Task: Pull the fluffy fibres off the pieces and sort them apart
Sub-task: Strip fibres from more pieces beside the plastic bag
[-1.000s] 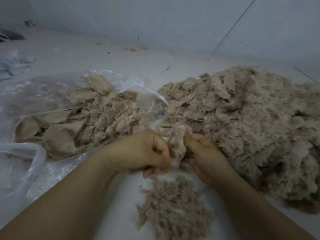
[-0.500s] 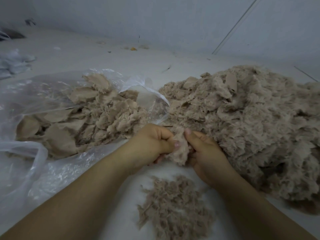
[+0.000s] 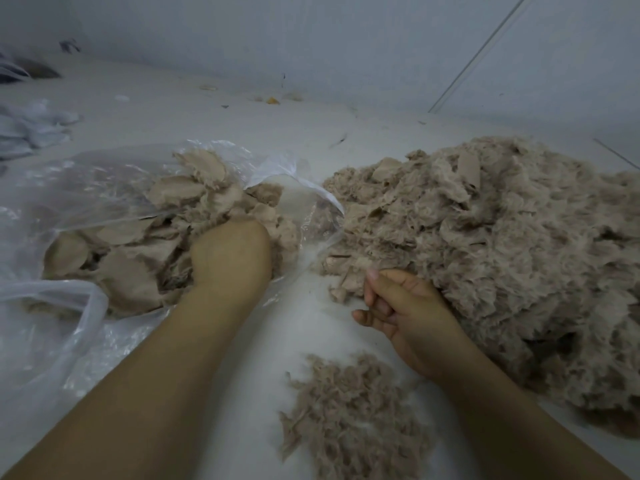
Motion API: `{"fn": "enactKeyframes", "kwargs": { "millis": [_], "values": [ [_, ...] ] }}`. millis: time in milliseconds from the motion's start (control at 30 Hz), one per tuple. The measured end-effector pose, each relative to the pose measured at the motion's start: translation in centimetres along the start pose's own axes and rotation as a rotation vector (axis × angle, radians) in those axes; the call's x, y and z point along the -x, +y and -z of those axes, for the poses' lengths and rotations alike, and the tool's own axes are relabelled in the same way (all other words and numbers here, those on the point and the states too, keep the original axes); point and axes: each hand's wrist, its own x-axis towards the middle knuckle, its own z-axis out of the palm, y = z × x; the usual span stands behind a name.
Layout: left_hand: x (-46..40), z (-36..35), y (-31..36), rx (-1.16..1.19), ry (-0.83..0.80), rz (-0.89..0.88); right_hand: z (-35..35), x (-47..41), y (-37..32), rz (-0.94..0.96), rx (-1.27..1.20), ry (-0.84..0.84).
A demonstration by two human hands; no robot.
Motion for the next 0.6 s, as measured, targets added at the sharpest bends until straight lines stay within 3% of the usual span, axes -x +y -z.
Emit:
{"fn": "enactKeyframes", "kwargs": {
  "millis": [67,167,267,400,533,600],
  "values": [
    [0.2,-0.2,0.1,-0.01,-0.051,-0.027,-0.2,0.0,-0.2,-0.012,-0.038,0.032],
    [0.6,0.1,0.8,0.023,0.084,-0.105,-0.3,0.0,-0.4,-0.032,-0.092,0.064],
    [1.5,0.1,2.5,0.2,0.179,-0.263,-0.3,0.1,-0.4,-0.03,-0.11,0.044],
    [2.8,-1.1,4.9,0.653,-0.266,-0.29,-0.1,0.2,-0.4,-0.024,-0.102,-0.007],
    [2.8,-1.3,5.2,1.097,-0.497,-0.03,-0.1,0.1,-0.4,-0.018,-0.081,0.002],
    [3.0,-1.1,5.3,1.196,-0.548,0.05,-0.1,0.1,-0.3,-0.012,-0.08,0.002]
  ]
}}
